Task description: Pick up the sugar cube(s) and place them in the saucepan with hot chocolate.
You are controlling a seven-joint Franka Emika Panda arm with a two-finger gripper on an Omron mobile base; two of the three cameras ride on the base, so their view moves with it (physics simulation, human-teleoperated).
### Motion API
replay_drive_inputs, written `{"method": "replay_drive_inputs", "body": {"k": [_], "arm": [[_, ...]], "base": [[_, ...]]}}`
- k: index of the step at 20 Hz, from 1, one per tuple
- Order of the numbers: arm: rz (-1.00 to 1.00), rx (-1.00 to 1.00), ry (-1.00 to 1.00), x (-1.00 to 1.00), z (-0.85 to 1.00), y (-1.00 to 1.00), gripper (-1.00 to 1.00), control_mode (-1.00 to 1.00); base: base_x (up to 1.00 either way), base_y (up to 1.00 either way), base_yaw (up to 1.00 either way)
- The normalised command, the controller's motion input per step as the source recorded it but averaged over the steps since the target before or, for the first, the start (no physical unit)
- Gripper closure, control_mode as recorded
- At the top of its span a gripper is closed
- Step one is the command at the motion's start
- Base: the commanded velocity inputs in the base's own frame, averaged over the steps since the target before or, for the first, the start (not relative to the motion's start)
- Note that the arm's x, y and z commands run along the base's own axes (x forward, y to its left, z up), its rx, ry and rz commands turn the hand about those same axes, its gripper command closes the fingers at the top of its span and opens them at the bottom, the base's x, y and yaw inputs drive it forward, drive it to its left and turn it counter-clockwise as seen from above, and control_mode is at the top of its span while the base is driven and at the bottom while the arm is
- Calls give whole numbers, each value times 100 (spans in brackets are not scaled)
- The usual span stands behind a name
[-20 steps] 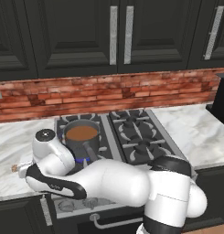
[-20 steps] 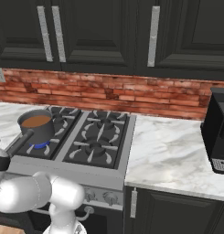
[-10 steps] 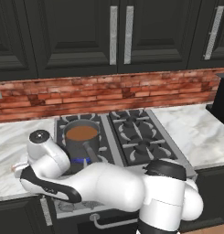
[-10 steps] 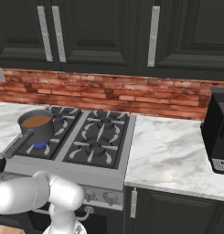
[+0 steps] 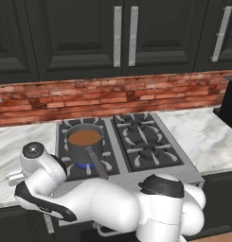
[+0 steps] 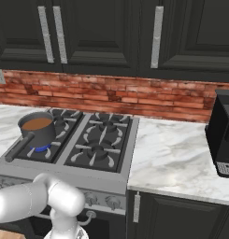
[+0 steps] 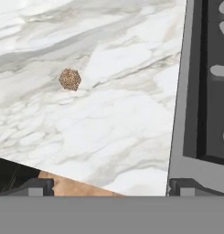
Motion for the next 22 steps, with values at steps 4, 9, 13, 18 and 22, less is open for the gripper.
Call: {"method": "replay_drive_inputs", "body": {"k": [4,9,13,18,22], "arm": [[0,0,-3,2,13,19,-100,-100],[2,0,0,1,27,9,-100,-100],[11,0,0,15,20,1,-100,-100],[17,0,1,33,-3,-1,-100,-100],[23,0,1,23,-15,0,-100,-100]], "base": [[0,0,0],[0,0,0],[0,0,0],[0,0,0],[0,0,0]]}}
